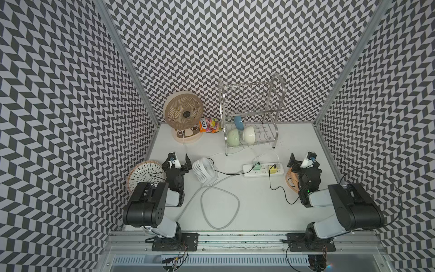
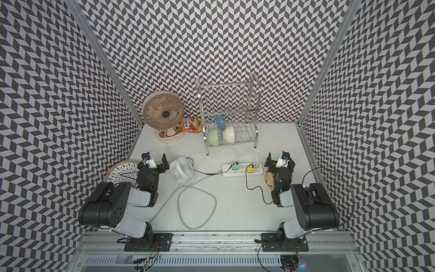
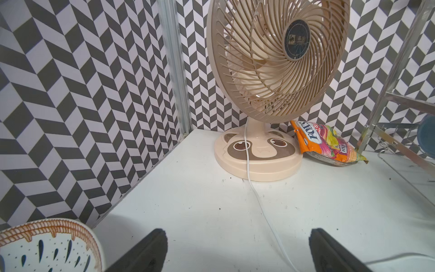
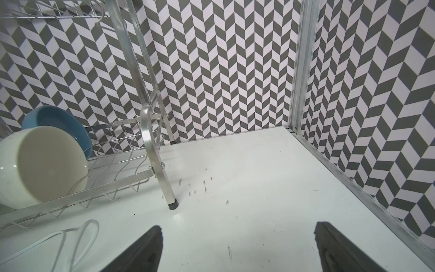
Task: Unplug the desk fan from the power strip
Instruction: Adjust the socket at the center of the board.
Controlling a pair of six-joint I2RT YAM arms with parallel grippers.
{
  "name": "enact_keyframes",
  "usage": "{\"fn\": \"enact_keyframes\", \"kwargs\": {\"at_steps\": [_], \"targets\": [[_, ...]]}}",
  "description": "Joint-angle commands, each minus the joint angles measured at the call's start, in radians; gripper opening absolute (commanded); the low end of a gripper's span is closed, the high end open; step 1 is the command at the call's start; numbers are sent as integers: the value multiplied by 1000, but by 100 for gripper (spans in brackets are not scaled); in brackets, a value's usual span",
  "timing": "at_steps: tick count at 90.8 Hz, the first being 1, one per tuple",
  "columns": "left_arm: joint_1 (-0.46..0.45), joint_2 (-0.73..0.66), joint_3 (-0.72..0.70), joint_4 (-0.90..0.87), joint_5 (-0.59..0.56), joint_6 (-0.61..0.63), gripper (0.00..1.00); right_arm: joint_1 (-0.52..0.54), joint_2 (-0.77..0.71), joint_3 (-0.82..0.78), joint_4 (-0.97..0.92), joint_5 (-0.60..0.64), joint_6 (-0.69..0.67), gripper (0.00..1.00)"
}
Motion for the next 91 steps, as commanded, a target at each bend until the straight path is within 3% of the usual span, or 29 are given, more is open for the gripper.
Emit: {"fn": "enact_keyframes", "kwargs": {"at_steps": [1, 43, 57, 74, 84, 91], "targets": [[1, -9, 4, 6, 29, 14, 100, 7, -8, 14, 25, 13, -7, 100], [7, -16, 2, 5, 41, 11, 100, 7, -8, 16, 23, 13, -8, 100], [-4, -110, -27, -2, -109, -21, 100, 6, -76, -32, 69, 32, -3, 100], [-46, -361, 41, -336, -268, -49, 100, 6, -331, 67, -352, 53, 61, 100], [-54, -476, 54, -416, -287, -58, 100, 1, -407, 179, -665, 141, 297, 100], [-55, -546, 94, -513, -252, -104, 100, -11, -431, 258, -861, 77, 361, 100]]}}
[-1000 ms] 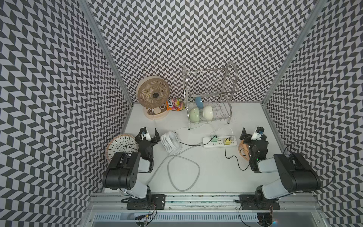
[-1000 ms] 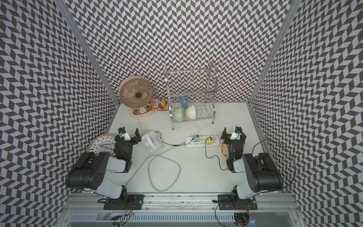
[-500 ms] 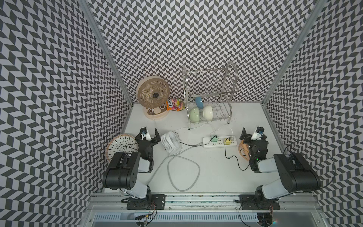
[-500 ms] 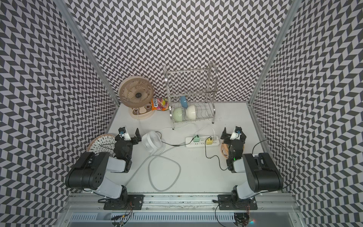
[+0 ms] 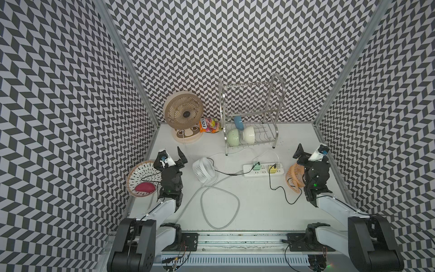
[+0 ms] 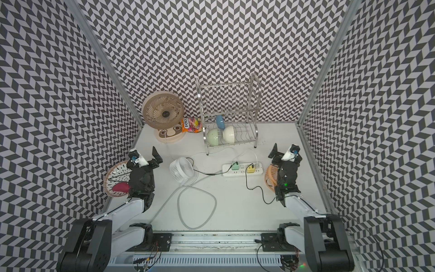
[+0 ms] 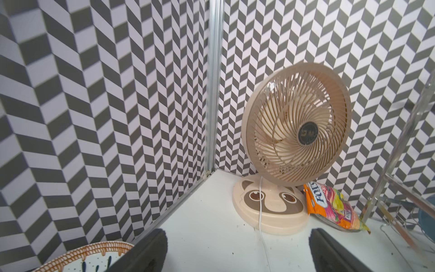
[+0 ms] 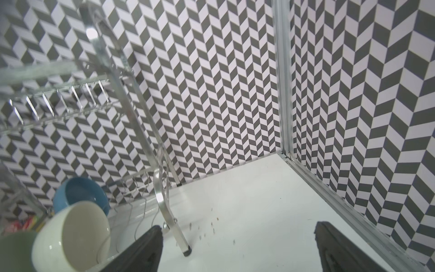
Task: Unplug the desk fan from the power strip
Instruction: Adjust the socket at the center of the board.
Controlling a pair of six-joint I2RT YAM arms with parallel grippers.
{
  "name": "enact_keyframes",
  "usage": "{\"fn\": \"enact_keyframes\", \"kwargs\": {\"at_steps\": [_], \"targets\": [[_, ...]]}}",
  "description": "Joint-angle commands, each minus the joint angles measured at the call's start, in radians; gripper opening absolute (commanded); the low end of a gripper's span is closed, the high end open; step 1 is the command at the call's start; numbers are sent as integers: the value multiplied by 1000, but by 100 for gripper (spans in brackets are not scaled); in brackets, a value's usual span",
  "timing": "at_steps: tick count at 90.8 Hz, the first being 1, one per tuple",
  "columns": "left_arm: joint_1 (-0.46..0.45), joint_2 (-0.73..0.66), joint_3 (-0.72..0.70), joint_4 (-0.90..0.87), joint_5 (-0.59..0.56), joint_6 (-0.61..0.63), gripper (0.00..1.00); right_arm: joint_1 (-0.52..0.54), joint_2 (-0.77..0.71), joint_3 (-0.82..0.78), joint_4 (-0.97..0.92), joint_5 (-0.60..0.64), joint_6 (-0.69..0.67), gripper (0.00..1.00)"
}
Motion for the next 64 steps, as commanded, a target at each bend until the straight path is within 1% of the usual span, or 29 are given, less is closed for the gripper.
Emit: {"fn": "enact_keyframes", "kwargs": {"at_steps": [1, 7, 20, 24, 31, 38, 47, 57, 64], "targets": [[-7, -88, 66, -205, -14, -62, 100, -10, -40, 91, -364, -9, 187, 100], [-8, -119, 121, -332, 29, -105, 100, -13, -49, 128, -452, -96, 211, 100], [-12, -141, 256, -539, 214, -148, 100, -10, -57, 182, -567, -307, 190, 100], [-26, -148, 279, -567, 263, -158, 100, -4, -48, 202, -604, -361, 189, 100], [-78, -155, 287, -570, 289, -169, 99, 26, -25, 250, -674, -416, 172, 99], [-133, -139, 299, -580, 330, -168, 99, 87, 8, 311, -763, -409, 131, 99], [-191, -97, 336, -615, 407, -160, 98, 153, 39, 375, -862, -381, 100, 100], [-279, -52, 379, -648, 464, -113, 98, 205, 57, 420, -937, -329, 120, 100], [-341, -18, 402, -648, 506, -76, 97, 223, 69, 437, -960, -293, 147, 100]]}}
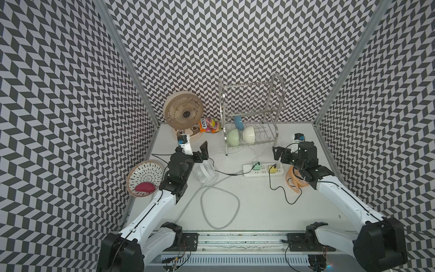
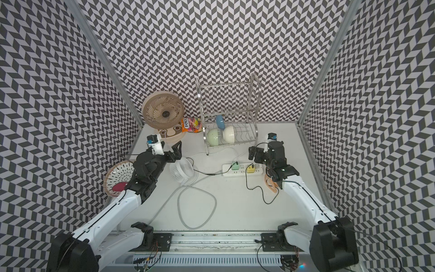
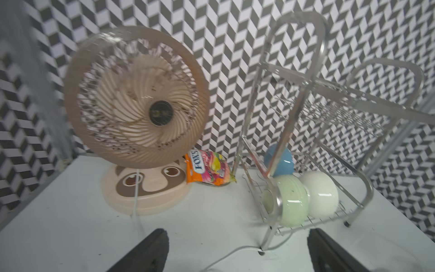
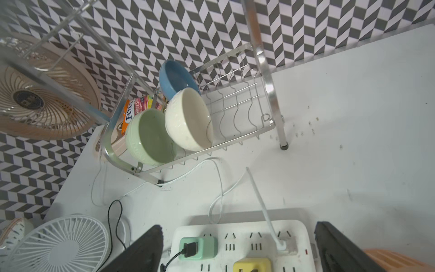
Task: Unplug the desk fan from the power strip
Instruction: Adjust the socket at the center of the board.
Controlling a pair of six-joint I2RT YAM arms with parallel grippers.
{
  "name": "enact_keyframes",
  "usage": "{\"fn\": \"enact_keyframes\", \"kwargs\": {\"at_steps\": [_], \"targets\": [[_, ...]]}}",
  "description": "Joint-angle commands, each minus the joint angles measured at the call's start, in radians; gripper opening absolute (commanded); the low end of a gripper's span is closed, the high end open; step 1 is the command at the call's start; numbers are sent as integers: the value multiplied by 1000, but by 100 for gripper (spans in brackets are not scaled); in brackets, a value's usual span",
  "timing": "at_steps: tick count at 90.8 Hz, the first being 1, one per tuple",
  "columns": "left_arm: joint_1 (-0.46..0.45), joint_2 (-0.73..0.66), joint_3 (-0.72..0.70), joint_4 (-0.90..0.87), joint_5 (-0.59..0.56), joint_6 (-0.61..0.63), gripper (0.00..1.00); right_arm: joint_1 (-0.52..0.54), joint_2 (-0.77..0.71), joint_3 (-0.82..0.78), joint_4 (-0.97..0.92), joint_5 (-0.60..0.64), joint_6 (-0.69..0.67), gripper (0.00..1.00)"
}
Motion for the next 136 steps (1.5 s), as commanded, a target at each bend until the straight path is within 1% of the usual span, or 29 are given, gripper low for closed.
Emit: {"fn": "enact_keyframes", "kwargs": {"at_steps": [1, 10, 14, 19, 24, 38, 45, 53, 61, 65, 73, 78, 87, 93, 101, 107, 114, 124, 136], "targets": [[-82, 37, 58, -44, 116, 64, 97, 24, 20, 38, -91, 57, 21, 100], [-169, 120, 101, -46, 179, 145, 98, 24, 45, 48, -87, 91, 58, 100], [-200, 181, 130, -58, 215, 198, 99, 24, 56, 52, -83, 113, 75, 100], [-233, 267, 179, -97, 298, 276, 100, 24, 67, 60, -86, 144, 91, 100], [-267, 349, 234, -141, 343, 331, 100, 24, 79, 78, -102, 174, 111, 100], [-307, 542, 360, -200, 484, 475, 100, 24, 45, 85, -97, 193, 135, 100], [-314, 611, 421, -240, 481, 513, 100, 24, 2, 76, -100, 212, 135, 100], [-312, 660, 468, -275, 472, 547, 99, 24, -49, 60, -107, 238, 131, 100], [-308, 684, 491, -312, 471, 564, 92, 24, -103, 36, -101, 267, 122, 100], [-300, 682, 484, -314, 482, 551, 88, 24, -126, 22, -89, 281, 118, 100], [-271, 662, 448, -287, 545, 497, 82, 24, -177, -7, -56, 304, 109, 100], [-261, 641, 420, -277, 558, 489, 80, 24, -197, -17, -39, 311, 104, 100], [-257, 596, 376, -282, 562, 504, 80, 24, -205, -22, -25, 312, 98, 100], [-256, 552, 340, -290, 558, 517, 83, 24, -197, -17, -29, 307, 94, 100], [-257, 474, 269, -283, 495, 489, 84, 24, -184, -8, -41, 302, 87, 100], [-266, 377, 196, -270, 438, 453, 82, 24, -182, -8, -44, 298, 83, 100], [-292, 266, 101, -257, 375, 392, 77, 24, -189, -13, -37, 294, 79, 100], [-352, 136, -6, -280, 275, 263, 64, 24, -195, -27, -5, 280, 87, 100], [-452, 67, -91, -307, 147, 104, 58, 24, -182, -24, 21, 247, 102, 100]]}}
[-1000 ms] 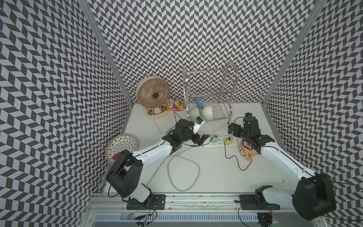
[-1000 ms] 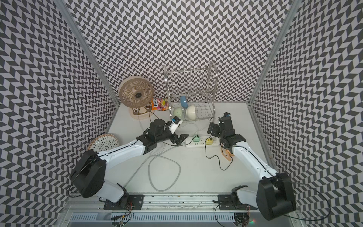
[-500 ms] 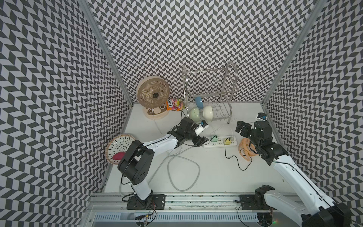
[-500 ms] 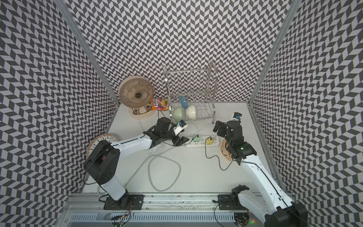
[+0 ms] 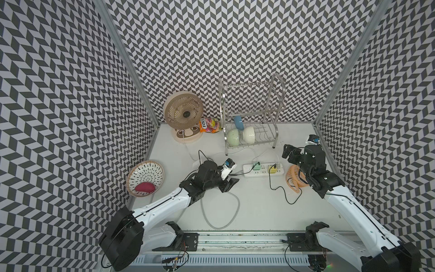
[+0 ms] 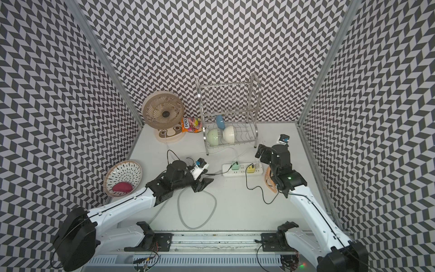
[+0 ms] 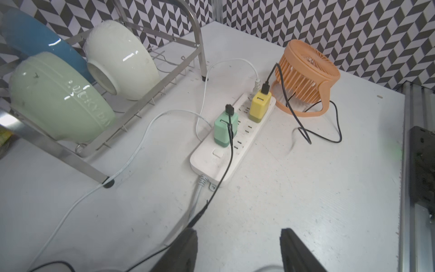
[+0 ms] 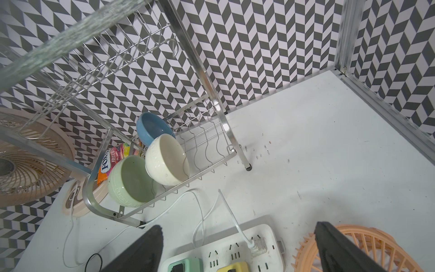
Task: Unplug the desk fan from the power strip
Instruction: Adjust the socket at the center of the board.
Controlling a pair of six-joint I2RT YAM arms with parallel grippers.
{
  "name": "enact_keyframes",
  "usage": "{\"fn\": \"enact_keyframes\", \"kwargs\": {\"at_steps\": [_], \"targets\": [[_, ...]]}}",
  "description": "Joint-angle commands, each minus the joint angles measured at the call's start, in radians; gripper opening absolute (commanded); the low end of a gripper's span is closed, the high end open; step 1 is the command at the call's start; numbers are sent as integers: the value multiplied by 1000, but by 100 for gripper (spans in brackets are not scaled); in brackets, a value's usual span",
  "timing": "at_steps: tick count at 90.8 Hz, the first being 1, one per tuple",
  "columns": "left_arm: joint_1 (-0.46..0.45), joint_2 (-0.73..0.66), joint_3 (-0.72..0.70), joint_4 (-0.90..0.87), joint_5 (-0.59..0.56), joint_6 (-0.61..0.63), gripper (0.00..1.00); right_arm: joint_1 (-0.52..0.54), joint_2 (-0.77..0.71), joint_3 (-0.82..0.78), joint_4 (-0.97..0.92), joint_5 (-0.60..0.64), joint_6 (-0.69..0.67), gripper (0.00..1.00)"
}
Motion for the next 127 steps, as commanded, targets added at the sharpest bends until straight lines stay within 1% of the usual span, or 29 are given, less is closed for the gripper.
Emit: {"fn": "enact_keyframes", "kwargs": {"at_steps": [1, 5, 12, 19, 25, 30, 36, 53, 67, 72, 85, 95, 105, 121, 127], "targets": [[-68, -31, -49, -31, -156, -187, 58, 4, 7, -5, 81, -28, 8, 100], [-93, -20, -51, -40, -193, -229, 58, 4, 14, -1, 83, -32, 10, 100], [-114, 25, -28, -57, -215, -277, 59, 4, 28, 9, 75, -39, 10, 100], [-114, 116, 60, -121, -243, -300, 60, 4, 34, 22, 58, -54, 12, 100], [-114, 201, 142, -205, -271, -293, 61, 3, 36, 26, 49, -61, 11, 100], [-108, 251, 191, -245, -278, -281, 64, 4, 32, 26, 43, -60, 4, 100], [-93, 288, 217, -268, -266, -264, 66, 4, 24, 27, 36, -52, -4, 100], [-22, 354, 248, -259, -200, -190, 69, 4, -4, 5, 53, -27, -18, 100], [24, 435, 305, -285, -140, -125, 66, 4, -17, 0, 58, -25, -25, 100], [34, 465, 326, -302, -157, -117, 64, 4, -16, 1, 55, -22, -28, 100], [44, 499, 341, -293, -188, -98, 63, 4, -18, -3, 52, -18, -33, 100], [45, 550, 362, -308, -214, -84, 61, 4, -15, -6, 56, -19, -34, 100], [45, 590, 377, -316, -260, -78, 56, 4, -13, -8, 57, -22, -36, 100], [45, 626, 386, -305, -333, -83, 55, 4, -12, -18, 62, -28, -29, 100], [45, 637, 388, -307, -344, -85, 55, 4, -11, -21, 66, -29, -29, 100]]}}
